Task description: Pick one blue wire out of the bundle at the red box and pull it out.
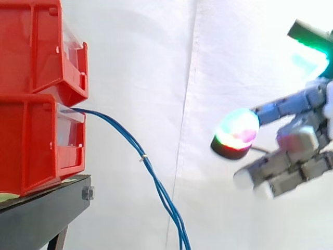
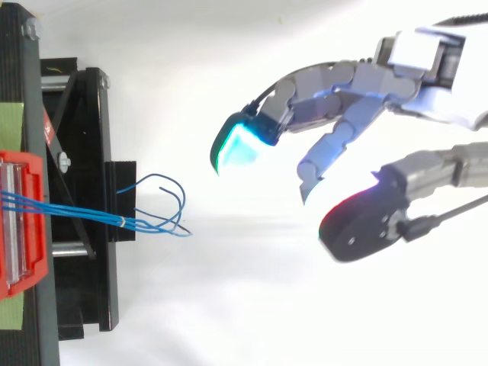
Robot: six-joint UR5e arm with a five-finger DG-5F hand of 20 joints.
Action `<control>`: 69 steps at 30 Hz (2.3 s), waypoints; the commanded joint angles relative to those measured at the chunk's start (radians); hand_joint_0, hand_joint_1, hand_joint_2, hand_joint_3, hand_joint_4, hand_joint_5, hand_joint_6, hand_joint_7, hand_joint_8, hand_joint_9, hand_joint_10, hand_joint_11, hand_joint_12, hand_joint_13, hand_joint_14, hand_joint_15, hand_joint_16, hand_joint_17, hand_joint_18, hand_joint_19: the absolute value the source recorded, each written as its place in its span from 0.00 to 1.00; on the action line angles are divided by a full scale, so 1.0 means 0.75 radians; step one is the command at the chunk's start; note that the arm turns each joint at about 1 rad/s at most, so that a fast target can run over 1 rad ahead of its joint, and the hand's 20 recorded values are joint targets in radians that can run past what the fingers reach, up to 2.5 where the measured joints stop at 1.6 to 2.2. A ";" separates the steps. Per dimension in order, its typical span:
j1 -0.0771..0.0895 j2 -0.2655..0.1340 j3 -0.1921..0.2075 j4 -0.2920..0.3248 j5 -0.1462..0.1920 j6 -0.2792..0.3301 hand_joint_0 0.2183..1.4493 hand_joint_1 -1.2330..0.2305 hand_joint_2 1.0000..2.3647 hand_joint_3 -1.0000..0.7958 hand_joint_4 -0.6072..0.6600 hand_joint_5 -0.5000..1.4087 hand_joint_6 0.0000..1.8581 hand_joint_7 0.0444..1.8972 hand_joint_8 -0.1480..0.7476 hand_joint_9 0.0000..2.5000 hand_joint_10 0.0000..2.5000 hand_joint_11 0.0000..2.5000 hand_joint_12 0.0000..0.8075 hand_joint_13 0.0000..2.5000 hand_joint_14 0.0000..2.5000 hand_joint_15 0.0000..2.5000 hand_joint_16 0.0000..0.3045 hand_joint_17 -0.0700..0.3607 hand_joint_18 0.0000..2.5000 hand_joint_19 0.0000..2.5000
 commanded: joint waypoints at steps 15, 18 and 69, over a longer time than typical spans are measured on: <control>0.055 -0.106 0.002 0.192 0.124 -0.060 0.22 0.42 0.00 0.28 0.73 0.18 0.27 0.47 0.51 0.37 0.01 0.40 0.52 0.20 0.00 0.12 0.27 0.59 0.18 0.05; 0.063 -0.108 0.002 0.222 0.132 -0.076 0.22 0.41 0.00 0.28 0.73 0.18 0.27 0.47 0.51 0.37 0.01 0.40 0.52 0.20 0.00 0.11 0.27 0.59 0.18 0.05; 0.075 -0.386 0.224 0.357 0.122 -0.043 0.20 0.43 0.00 0.28 0.70 0.18 0.27 0.44 0.49 0.18 0.00 0.11 0.53 0.12 0.00 0.08 0.26 0.58 0.10 0.05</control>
